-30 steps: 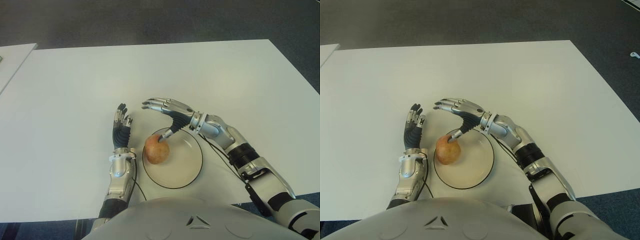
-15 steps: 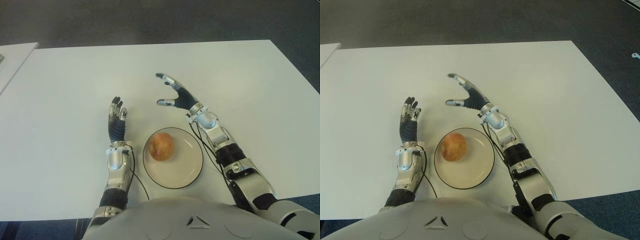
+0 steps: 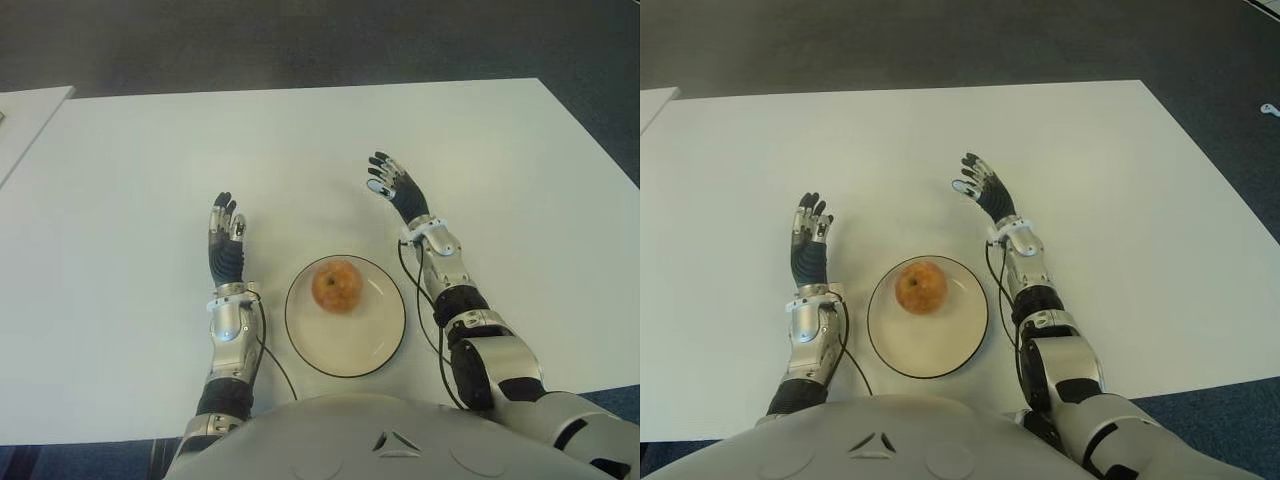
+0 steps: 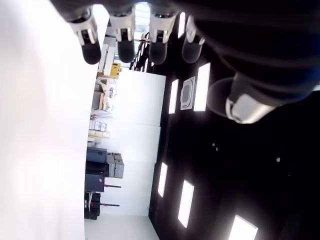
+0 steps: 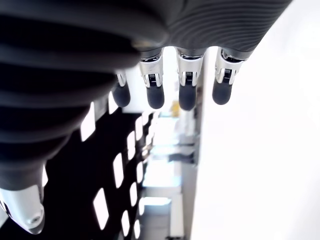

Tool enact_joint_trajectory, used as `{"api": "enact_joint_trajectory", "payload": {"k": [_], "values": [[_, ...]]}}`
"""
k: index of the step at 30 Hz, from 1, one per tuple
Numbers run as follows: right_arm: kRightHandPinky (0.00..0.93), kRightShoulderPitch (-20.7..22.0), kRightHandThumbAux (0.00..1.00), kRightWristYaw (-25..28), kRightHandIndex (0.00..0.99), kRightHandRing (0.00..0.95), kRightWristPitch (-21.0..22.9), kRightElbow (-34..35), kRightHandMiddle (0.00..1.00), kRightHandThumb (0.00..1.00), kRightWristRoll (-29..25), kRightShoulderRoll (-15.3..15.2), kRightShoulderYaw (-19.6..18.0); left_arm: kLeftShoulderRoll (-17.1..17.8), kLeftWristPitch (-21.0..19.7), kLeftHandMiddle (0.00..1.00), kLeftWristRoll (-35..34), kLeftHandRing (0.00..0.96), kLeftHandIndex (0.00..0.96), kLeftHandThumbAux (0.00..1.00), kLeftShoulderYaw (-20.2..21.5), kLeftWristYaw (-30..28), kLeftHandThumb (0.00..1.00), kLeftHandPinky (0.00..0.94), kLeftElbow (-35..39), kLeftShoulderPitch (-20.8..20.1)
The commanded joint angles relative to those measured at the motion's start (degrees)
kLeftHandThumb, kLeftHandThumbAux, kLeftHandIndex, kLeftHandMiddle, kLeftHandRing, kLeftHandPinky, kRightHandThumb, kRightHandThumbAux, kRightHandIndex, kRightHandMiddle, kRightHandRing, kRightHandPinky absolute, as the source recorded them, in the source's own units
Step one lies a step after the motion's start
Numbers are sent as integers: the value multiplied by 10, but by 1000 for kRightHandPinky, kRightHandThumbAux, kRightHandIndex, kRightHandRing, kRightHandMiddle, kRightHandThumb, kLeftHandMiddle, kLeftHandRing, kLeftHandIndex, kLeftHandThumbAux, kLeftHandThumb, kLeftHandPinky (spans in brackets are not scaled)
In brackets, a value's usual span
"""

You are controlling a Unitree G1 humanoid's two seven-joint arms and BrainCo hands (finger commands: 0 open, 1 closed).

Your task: Put the apples into the plate.

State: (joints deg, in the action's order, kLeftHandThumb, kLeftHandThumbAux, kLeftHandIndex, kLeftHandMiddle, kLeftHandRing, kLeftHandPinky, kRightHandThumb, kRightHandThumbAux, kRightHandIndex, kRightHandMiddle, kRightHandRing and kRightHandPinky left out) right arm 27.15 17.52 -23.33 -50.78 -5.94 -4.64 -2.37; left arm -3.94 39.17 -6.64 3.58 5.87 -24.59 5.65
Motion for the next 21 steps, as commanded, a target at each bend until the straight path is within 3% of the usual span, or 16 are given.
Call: {"api": "enact_joint_trajectory", "payload": {"k": [1,21], "values": [[87,29,620,16,81,110,-12,-44,145,149,-17,12,-19,-22,8,2,12,0,54,450,6,13,107,0,-16,6],[139,38,607,48,88,149,-54,-91,169,187,-27,27,-61,-10,48,0,25,0,56,427,26,2,87,0,-57,7]]}}
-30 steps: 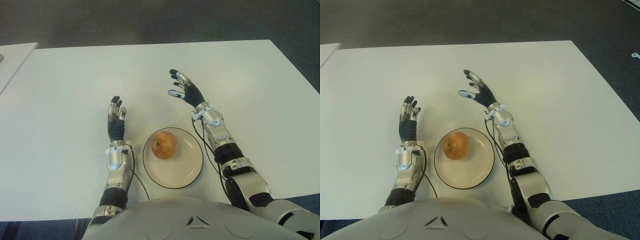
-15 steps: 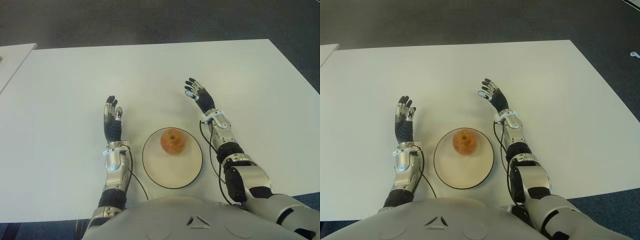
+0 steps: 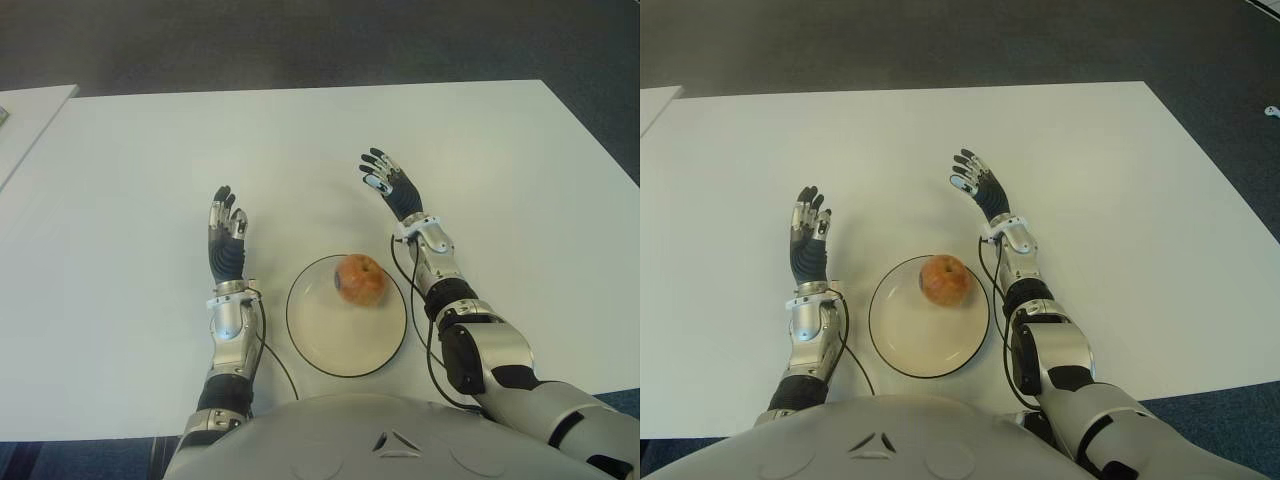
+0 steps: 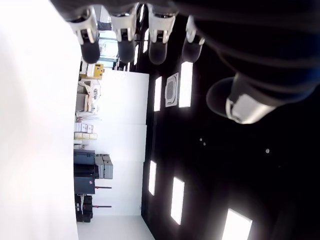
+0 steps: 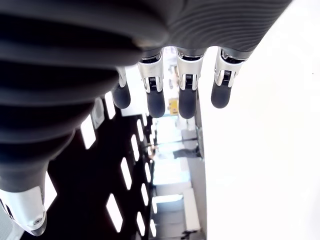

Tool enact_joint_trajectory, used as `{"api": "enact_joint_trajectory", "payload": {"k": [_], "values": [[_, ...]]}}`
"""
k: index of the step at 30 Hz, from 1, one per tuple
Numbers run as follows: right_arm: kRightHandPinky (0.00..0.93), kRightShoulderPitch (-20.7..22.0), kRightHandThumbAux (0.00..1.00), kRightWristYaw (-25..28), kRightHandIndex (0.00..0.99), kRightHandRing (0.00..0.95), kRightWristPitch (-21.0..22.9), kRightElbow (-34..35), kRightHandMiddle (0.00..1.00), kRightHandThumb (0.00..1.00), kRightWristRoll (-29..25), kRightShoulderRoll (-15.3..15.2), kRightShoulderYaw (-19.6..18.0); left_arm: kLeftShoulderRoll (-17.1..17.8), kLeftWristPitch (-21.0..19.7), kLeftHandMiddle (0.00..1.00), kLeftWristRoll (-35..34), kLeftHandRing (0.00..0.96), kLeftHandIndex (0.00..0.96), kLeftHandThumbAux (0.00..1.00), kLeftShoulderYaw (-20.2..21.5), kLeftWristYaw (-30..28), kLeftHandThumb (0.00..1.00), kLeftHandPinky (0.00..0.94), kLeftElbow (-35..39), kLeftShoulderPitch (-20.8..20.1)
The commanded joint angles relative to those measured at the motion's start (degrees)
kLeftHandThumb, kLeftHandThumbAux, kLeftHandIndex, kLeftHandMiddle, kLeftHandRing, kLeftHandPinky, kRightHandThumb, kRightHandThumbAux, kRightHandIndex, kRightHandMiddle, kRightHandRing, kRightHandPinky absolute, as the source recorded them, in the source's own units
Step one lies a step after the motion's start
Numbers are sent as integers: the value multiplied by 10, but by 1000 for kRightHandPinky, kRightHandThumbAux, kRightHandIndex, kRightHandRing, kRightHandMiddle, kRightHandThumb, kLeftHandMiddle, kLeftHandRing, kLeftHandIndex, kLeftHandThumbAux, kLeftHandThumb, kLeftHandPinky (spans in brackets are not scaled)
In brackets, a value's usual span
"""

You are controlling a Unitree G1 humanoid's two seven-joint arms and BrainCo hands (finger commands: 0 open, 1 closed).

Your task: Put the apples into the plate.

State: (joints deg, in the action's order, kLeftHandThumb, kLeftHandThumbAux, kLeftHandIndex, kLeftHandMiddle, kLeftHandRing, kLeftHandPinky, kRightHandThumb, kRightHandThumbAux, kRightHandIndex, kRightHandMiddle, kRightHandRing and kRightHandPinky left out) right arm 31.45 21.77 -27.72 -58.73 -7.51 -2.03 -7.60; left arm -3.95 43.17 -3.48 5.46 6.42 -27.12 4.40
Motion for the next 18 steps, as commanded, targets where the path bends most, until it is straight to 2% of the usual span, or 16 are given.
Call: {"api": "enact_joint_trajectory", "payload": {"k": [1,18], "values": [[141,-6,606,8,88,151,-12,-12,170,188,-12,1,-10,-11,11,0,-5,0,56,424,8,-2,88,2,-33,21],[161,-38,600,48,102,172,-30,-3,189,218,-27,3,-27,-23,46,0,-5,0,53,431,4,-5,92,0,-23,63]]}}
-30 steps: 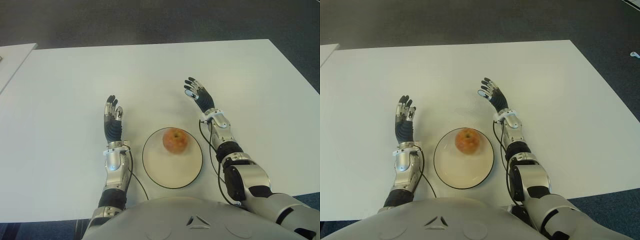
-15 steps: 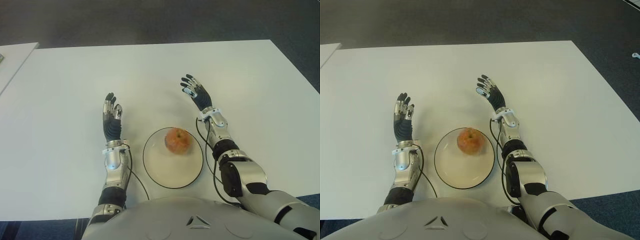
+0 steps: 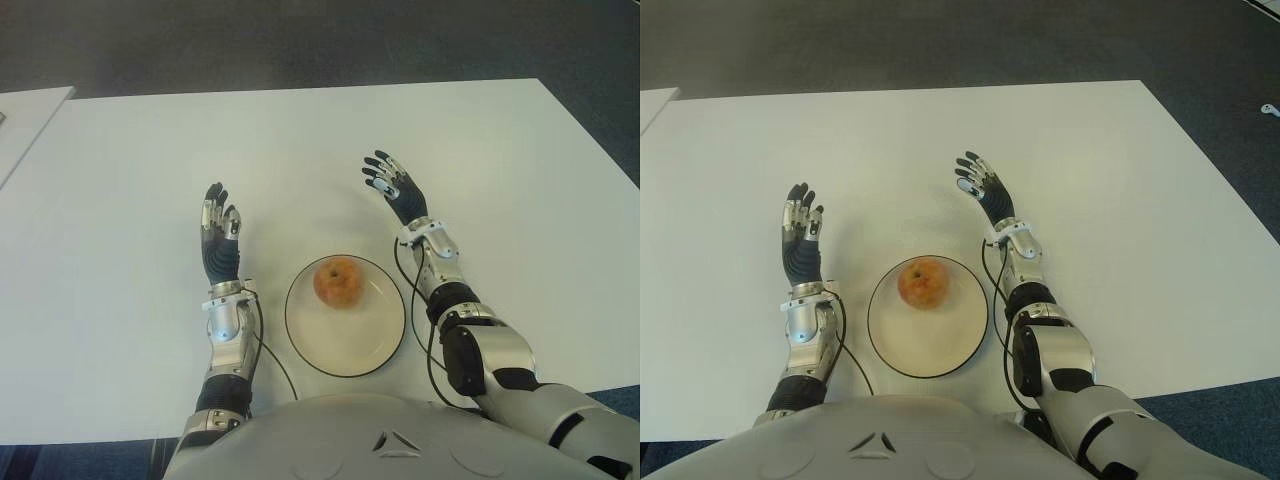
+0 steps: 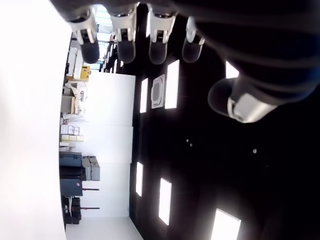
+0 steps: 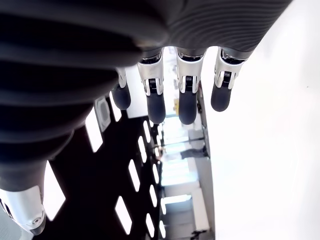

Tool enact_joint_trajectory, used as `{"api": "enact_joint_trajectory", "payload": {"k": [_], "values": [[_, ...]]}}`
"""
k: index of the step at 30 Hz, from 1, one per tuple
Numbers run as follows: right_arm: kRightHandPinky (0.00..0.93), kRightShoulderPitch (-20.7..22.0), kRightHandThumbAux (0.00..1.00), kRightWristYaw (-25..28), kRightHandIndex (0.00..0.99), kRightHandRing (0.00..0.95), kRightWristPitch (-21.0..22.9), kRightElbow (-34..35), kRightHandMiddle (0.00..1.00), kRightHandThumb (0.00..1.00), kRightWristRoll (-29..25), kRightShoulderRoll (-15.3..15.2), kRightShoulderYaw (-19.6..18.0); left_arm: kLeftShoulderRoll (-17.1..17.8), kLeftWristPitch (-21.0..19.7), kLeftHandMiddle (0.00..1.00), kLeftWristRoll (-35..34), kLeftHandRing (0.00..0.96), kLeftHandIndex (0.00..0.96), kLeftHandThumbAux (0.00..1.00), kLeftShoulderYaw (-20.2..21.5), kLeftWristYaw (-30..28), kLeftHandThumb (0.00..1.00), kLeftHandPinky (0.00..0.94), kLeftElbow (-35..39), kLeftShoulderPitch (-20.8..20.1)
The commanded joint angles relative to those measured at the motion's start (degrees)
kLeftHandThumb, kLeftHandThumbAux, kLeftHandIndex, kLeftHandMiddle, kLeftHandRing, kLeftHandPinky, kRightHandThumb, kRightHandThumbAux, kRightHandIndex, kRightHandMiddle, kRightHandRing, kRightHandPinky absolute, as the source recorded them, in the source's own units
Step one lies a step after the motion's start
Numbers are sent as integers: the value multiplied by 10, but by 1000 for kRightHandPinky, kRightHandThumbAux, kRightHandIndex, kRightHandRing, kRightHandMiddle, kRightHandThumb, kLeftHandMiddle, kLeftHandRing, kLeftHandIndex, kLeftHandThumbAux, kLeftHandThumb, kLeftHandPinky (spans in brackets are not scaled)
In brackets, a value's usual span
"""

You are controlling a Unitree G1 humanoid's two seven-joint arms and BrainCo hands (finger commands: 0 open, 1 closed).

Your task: Put the apples into the plate.

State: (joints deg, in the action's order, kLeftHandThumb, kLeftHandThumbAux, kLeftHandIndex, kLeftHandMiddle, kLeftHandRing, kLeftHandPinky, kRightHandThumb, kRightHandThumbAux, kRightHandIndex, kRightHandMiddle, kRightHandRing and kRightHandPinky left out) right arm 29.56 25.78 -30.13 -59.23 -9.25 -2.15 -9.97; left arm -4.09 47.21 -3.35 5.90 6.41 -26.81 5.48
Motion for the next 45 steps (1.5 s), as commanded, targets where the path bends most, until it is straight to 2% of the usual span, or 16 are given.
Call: {"api": "enact_joint_trajectory", "payload": {"k": [1,15,26,33,45], "values": [[163,-23,598,10,103,173,-8,4,190,219,-10,5,-4,-23,7,0,-7,0,51,434,-1,-6,94,0,-24,57],[158,-77,591,24,108,164,-24,39,178,233,-15,18,-2,-27,38,0,29,0,32,459,0,18,75,0,-1,110],[166,-124,590,33,106,157,-5,85,169,237,-27,25,0,-28,47,0,62,0,18,457,-7,40,69,0,43,161],[179,-128,588,31,110,163,15,98,173,294,-43,28,-7,-26,45,0,65,0,11,473,-8,46,68,0,43,165],[134,-175,578,21,101,131,15,166,154,332,-52,29,-4,-28,55,0,73,0,19,447,-18,54,55,0,62,196]]}}
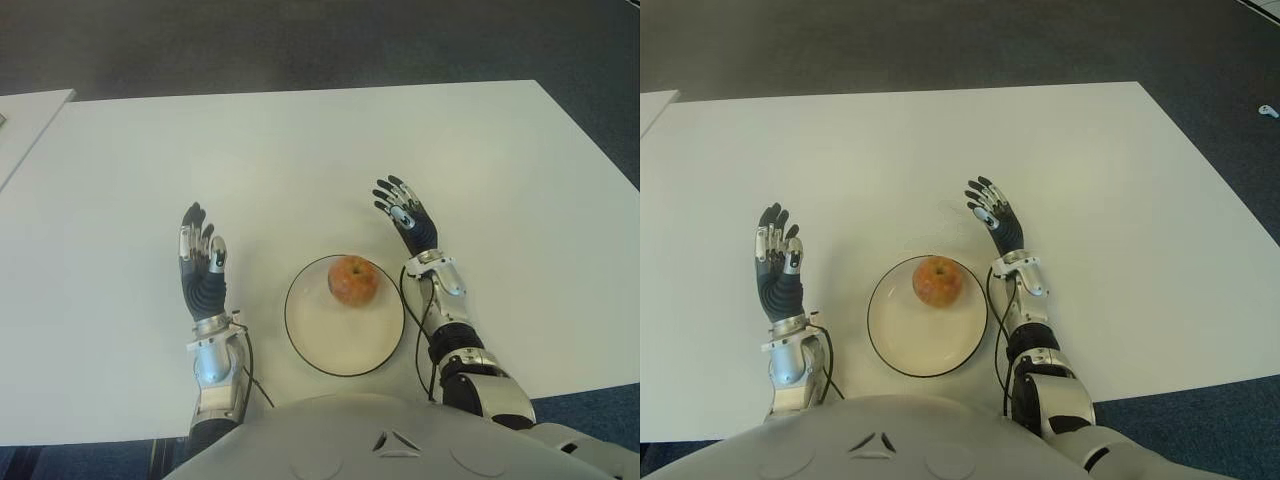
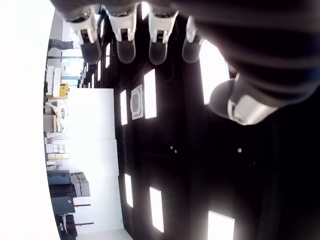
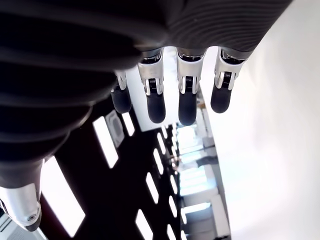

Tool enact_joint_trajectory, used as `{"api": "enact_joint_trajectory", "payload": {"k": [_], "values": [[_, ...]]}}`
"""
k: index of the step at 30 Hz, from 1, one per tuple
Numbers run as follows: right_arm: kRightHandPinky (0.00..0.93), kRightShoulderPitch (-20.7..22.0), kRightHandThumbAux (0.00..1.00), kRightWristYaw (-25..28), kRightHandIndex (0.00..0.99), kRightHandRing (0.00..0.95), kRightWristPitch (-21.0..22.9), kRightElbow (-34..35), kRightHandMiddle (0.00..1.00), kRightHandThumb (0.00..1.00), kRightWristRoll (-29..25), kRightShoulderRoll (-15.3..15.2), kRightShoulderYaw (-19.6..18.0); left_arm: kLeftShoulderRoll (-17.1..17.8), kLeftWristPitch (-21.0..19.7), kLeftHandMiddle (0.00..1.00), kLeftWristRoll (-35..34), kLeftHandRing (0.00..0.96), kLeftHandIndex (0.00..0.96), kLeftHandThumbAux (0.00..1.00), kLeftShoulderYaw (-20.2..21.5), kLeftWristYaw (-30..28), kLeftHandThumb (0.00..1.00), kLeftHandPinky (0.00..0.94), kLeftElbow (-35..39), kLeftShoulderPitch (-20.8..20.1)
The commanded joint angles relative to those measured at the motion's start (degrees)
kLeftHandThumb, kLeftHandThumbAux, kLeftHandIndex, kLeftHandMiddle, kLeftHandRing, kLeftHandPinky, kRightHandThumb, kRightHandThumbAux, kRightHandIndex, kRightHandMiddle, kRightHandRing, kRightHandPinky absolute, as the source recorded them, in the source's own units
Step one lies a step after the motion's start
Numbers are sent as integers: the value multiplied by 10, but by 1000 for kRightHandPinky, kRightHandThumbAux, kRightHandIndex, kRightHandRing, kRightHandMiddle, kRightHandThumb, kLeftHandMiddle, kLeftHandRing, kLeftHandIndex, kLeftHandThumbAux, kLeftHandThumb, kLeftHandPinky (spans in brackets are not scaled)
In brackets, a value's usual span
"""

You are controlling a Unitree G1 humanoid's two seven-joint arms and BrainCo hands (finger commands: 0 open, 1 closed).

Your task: Put the apples into the plate.

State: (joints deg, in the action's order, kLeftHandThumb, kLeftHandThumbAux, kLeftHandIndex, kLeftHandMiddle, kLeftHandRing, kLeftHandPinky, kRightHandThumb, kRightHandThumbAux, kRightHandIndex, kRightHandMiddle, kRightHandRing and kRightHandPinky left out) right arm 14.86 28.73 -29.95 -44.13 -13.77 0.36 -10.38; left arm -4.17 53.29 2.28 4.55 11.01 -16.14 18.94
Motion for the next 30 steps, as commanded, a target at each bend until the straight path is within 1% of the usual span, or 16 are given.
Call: {"api": "enact_joint_trajectory", "payload": {"k": [1,3,5,9,15,22,30], "values": [[122,-32,579,-12,94,121,15,21,145,328,-5,4,1,-28,-7,0,14,0,21,442,-5,7,57,0,-45,63],[87,-40,579,-19,79,96,20,31,122,315,-2,5,4,-30,-9,0,8,0,24,438,-7,6,59,0,-45,67],[35,-48,577,-25,53,50,25,42,79,289,0,5,7,-30,-9,0,4,0,29,437,-9,5,62,0,-44,72],[7,-64,575,-47,19,11,39,66,23,258,9,8,13,-32,-12,0,0,0,30,447,-13,5,63,0,-37,84],[0,-81,578,-68,2,1,52,93,2,243,18,8,23,-32,-21,0,-2,0,24,458,-17,5,61,0,-25,97],[0,-93,600,-87,0,0,61,110,0,247,18,14,33,-26,-48,0,-6,0,10,468,-15,2,60,0,-14,103],[0,-101,599,-100,0,0,60,121,0,266,20,21,41,-16,-59,0,10,0,0,472,-10,5,54,0,-11,102]]}}
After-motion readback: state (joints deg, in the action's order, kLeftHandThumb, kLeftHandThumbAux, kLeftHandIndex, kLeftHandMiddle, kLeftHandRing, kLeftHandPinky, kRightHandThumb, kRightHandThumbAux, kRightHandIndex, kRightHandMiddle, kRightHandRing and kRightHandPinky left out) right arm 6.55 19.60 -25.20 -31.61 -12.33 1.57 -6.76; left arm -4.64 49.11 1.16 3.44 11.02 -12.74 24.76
